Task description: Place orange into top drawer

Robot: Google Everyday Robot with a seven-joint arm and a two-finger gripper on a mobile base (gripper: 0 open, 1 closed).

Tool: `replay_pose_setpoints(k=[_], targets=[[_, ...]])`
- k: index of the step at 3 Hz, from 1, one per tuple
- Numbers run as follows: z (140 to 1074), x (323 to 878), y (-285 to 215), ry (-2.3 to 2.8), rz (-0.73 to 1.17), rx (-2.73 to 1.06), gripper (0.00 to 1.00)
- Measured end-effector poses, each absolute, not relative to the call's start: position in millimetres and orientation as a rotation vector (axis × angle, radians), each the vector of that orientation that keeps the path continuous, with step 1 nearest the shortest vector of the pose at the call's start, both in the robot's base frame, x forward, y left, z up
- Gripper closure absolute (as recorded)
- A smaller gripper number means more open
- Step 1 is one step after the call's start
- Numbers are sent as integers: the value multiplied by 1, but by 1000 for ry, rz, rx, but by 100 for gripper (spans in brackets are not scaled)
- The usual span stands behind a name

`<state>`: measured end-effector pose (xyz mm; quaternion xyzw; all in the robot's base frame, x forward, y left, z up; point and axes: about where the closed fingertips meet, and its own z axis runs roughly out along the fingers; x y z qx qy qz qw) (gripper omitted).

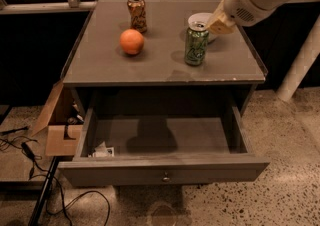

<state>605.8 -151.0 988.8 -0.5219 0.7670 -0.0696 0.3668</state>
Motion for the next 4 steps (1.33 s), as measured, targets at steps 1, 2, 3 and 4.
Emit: replay_pose_setpoints(k=[1, 2, 3, 4], targets=[[990, 649, -117, 1889, -148, -1289, 100], [992, 655, -113, 1873, -147, -1278, 100], [987, 656, -109, 1877, -140, -1269, 100], [977, 660, -89, 1868, -83, -1268, 100]])
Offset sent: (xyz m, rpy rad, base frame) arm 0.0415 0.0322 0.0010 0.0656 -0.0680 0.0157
